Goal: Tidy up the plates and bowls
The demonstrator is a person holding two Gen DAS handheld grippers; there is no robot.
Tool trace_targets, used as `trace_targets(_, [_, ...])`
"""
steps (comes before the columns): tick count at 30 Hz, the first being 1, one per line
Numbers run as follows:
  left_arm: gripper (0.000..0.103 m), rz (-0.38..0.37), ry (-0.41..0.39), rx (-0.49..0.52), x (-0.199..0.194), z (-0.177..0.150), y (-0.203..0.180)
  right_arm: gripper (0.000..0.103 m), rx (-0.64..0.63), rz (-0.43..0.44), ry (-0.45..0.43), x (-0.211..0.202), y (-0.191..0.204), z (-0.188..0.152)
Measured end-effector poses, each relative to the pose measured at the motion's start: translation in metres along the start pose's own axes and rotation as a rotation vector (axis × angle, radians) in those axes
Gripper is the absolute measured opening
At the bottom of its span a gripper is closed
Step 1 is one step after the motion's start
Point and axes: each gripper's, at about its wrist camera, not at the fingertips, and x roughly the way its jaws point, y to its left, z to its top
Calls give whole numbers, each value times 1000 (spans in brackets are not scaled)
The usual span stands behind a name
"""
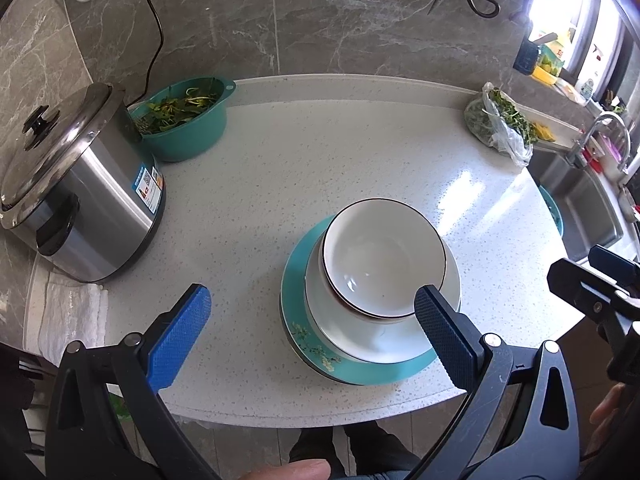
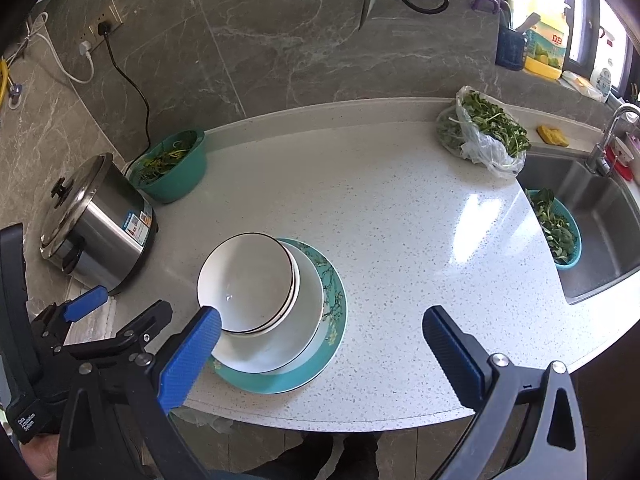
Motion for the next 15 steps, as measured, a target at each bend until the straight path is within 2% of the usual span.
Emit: trace_targets(15, [103,1,2,-7,4,8,-5,103,-25,-40,21,10,-1,4])
